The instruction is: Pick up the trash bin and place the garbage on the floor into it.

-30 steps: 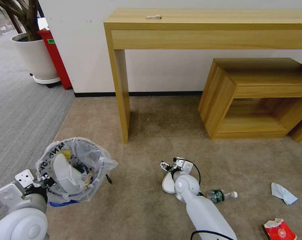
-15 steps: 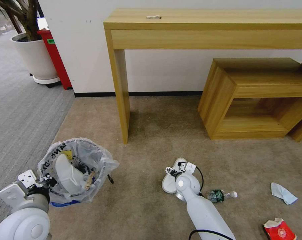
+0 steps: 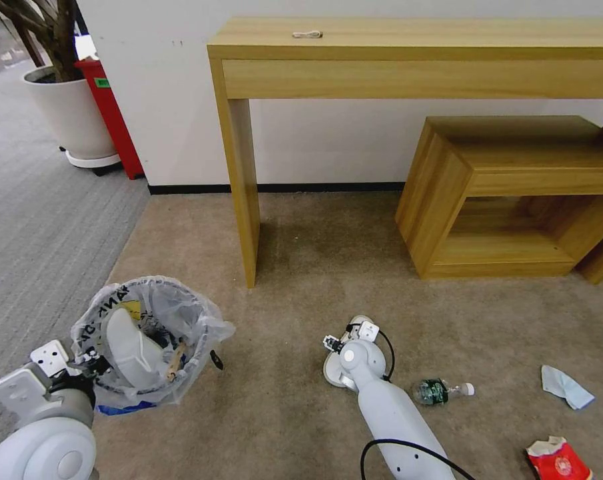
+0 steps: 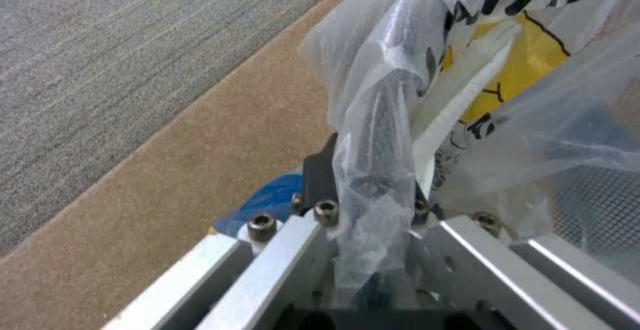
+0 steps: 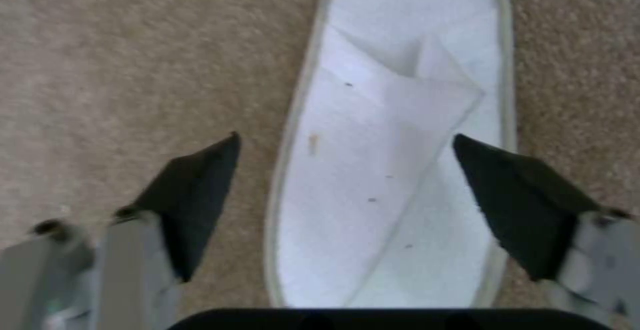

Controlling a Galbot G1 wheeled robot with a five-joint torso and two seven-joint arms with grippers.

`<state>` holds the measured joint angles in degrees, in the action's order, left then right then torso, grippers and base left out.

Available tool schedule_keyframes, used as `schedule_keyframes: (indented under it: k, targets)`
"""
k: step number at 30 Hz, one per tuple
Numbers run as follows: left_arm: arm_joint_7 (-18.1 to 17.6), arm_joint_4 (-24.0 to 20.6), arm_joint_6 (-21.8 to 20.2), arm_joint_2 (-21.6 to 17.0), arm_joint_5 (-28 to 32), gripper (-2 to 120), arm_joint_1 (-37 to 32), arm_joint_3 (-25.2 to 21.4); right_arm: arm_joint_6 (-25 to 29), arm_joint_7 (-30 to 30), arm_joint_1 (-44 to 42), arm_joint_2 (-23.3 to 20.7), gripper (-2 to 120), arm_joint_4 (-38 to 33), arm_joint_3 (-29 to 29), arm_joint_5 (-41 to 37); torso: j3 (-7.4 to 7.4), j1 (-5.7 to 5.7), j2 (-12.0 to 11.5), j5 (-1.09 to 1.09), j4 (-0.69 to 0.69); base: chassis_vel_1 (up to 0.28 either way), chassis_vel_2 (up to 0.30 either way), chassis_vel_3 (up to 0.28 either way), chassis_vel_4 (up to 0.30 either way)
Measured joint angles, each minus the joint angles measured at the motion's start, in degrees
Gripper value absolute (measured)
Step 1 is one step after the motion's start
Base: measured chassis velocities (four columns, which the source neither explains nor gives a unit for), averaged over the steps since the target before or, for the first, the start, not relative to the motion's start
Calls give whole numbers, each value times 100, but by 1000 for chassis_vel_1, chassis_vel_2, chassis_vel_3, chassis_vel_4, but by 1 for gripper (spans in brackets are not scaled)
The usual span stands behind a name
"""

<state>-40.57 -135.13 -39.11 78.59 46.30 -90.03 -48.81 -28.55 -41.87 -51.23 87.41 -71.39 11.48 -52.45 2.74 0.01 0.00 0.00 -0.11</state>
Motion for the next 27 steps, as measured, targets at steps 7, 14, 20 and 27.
schedule_keyframes:
  k: [7,14,20,27]
  targets:
    - [0,30,0,8,0,0,49,29,-9,107,10,-69,57,130,63,66,0,0,0,0,0,0,0,0,0]
    - [-3,45,0,30,-19,0,64,66,55,272,22,-122,28,292,116,223,0,0,0,0,0,0,0,0,0]
    - [-4,40,-4,31,-21,0,72,66,116,398,36,-183,9,350,117,363,0,0,0,0,0,0,0,0,0]
    - [-7,9,-9,43,-39,0,53,76,258,605,-21,-304,0,143,97,577,0,0,0,0,0,0,0,0,0]
